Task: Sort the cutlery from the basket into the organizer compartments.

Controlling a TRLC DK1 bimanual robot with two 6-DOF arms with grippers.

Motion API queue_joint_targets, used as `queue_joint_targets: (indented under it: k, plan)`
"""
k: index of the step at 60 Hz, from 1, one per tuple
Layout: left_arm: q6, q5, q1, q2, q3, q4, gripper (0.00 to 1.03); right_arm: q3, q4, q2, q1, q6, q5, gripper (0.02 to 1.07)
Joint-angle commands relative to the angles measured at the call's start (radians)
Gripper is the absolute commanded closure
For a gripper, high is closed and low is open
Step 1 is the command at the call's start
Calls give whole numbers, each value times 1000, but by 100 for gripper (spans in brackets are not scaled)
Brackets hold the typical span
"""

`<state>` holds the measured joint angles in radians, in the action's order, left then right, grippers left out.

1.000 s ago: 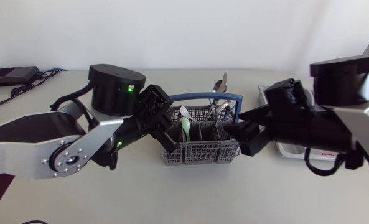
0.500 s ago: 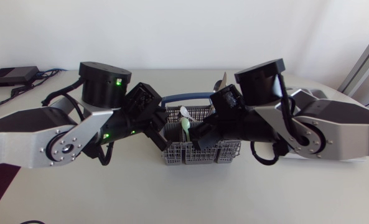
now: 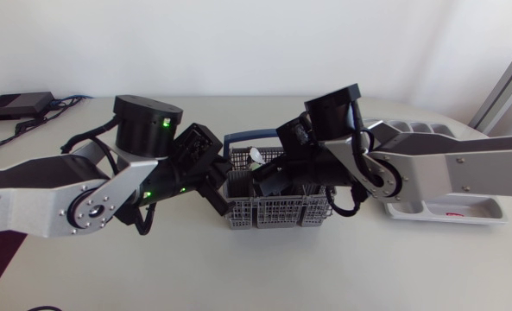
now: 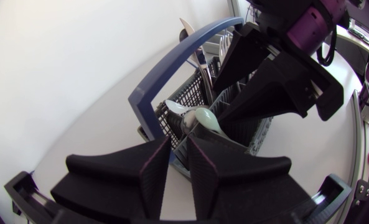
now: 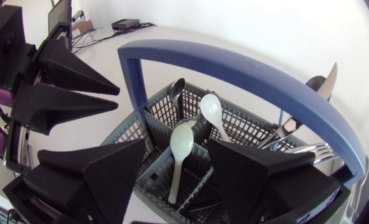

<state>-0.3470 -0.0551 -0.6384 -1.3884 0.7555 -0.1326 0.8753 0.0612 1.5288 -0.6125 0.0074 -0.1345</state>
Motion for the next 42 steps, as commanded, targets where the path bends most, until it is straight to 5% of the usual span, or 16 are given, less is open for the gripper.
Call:
queue_joint_targets:
  k: [1, 38, 42]
  plan:
    - [14, 12, 11, -14, -31, -13, 82, 25, 23, 45, 7, 3, -7, 34]
    - [14, 12, 23, -1, -65, -35, 82, 79, 38, 137, -7, -14, 7, 35]
    - [14, 12, 23, 0, -68, -35, 82, 85, 35, 143, -10, -14, 1, 42]
